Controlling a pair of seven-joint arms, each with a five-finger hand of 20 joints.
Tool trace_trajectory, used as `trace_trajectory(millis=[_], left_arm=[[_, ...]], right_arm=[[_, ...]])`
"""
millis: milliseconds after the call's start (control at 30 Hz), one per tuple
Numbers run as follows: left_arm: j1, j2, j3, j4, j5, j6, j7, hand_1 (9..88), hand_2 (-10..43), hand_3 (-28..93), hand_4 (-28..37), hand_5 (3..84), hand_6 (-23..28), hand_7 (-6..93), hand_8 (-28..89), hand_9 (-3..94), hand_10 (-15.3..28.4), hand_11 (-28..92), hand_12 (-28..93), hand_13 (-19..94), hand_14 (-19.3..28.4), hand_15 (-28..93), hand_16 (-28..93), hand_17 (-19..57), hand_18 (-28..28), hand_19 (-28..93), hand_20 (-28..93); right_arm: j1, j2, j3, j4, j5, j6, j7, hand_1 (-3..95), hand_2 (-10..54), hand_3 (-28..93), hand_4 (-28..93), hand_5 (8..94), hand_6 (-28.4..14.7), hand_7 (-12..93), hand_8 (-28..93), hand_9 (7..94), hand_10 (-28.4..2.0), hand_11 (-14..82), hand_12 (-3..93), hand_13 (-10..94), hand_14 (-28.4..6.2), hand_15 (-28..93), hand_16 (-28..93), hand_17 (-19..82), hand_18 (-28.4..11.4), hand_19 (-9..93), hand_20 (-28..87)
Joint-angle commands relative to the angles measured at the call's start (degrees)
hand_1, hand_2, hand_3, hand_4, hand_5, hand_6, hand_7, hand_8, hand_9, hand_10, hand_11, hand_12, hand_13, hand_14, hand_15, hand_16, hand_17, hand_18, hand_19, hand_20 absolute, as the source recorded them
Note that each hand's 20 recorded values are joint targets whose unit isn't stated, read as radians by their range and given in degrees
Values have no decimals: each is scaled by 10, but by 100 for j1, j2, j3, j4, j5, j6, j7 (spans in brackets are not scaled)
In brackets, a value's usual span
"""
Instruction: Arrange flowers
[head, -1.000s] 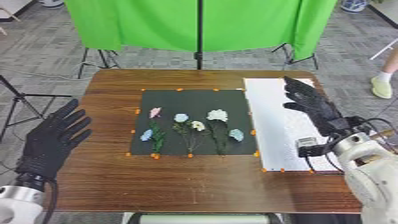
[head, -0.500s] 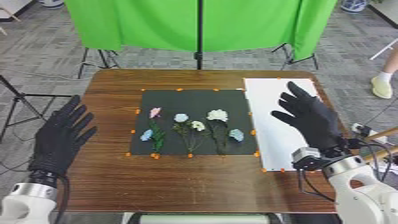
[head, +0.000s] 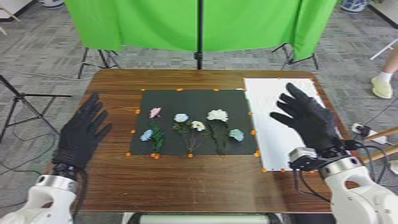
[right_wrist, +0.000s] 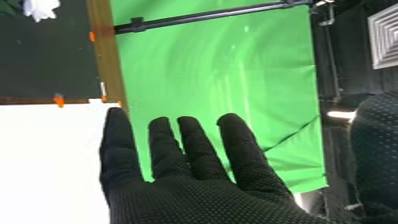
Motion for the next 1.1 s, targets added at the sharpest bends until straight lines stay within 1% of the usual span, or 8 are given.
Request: trace_trajectory(millis=[33, 200, 300, 400, 633, 833, 967, 1100], left_arm=[[71, -69, 110, 120, -101, 26, 145, 217, -57, 677, -283, 173, 1, 192, -106, 118, 64, 27, 281, 52, 79, 89, 117, -170, 167, 291, 82], [17, 16, 70, 109, -120, -54, 153, 219, -50, 680, -283, 181, 1, 197, -113, 123, 64, 51, 254, 58, 82, 108, 98, -163, 164, 294, 84], [301, -57, -18, 35, -227, 81, -82, 221, -43, 683, -283, 184, 1, 199, -114, 129, 66, 61, 245, 65, 83, 116, 92, -160, 164, 295, 84], [526, -132, -214, -46, -240, -63, -100, 222, -42, 687, -283, 189, 1, 198, -115, 135, 68, 68, 233, 69, 87, 123, 85, -158, 164, 298, 84], [26, -24, -30, 148, -260, -86, 53, 223, -42, 687, -283, 195, 2, 198, -115, 144, 70, 80, 217, 81, 88, 136, 75, -154, 168, 309, 82], [169, -54, -118, 101, -288, -230, -107, 216, -39, 687, -283, 210, 5, 198, -117, 166, 79, 107, 197, 96, 98, 163, 58, -149, 172, 321, 78], [-125, -7, -28, 191, -273, -302, -95, 215, -40, 688, -283, 214, 6, 195, -115, 168, 80, 118, 187, 98, 100, 169, 49, -150, 172, 323, 74], [87, -146, -48, 111, -291, -306, -187, 215, -39, 690, -283, 219, 6, 194, -114, 172, 82, 125, 181, 101, 102, 176, 45, -148, 172, 326, 73]], right_arm=[[-70, 74, 4, -11, 351, -183, 397, 92, -31, 797, -282, 197, -66, 38, -68, 187, -127, -19, 233, 146, -124, -111, 430, -63, -244, 385, 164], [35, 264, -139, 80, 519, 154, 75, 92, -30, 799, -281, 205, -61, 41, -65, 191, -118, -23, 234, 145, -117, -114, 421, -59, -246, 379, 155], [-2, 114, -232, 108, 389, 239, 69, 97, -30, 801, -281, 208, -59, 49, -68, 193, -119, -16, 240, 150, -114, -103, 430, -55, -252, 392, 161], [-72, 79, -279, 62, 100, 209, -59, 98, -32, 804, -281, 211, -60, 52, -70, 196, -119, -13, 240, 151, -114, -101, 433, -54, -251, 393, 162], [-69, 176, -292, 74, 137, 257, -221, 106, -30, 820, -281, 238, -51, 66, -80, 212, -102, -9, 227, 160, -103, -95, 441, -33, -197, 386, 169], [-127, 131, -315, 59, -166, 249, -267, 108, -30, 824, -282, 244, -48, 74, -87, 213, -97, -10, 216, 154, -96, -105, 439, -40, -187, 344, 157], [-239, 212, -387, 52, 0, 723, -526, 106, -29, 827, -282, 250, -50, 76, -87, 223, -101, 2, 217, 166, -93, -103, 440, -37, -182, 321, 147], [-298, 152, -473, 72, 204, 892, -538, 108, -32, 836, -282, 263, -50, 86, -89, 239, -99, 16, 215, 185, -91, -93, 436, -27, -178, 317, 147]])
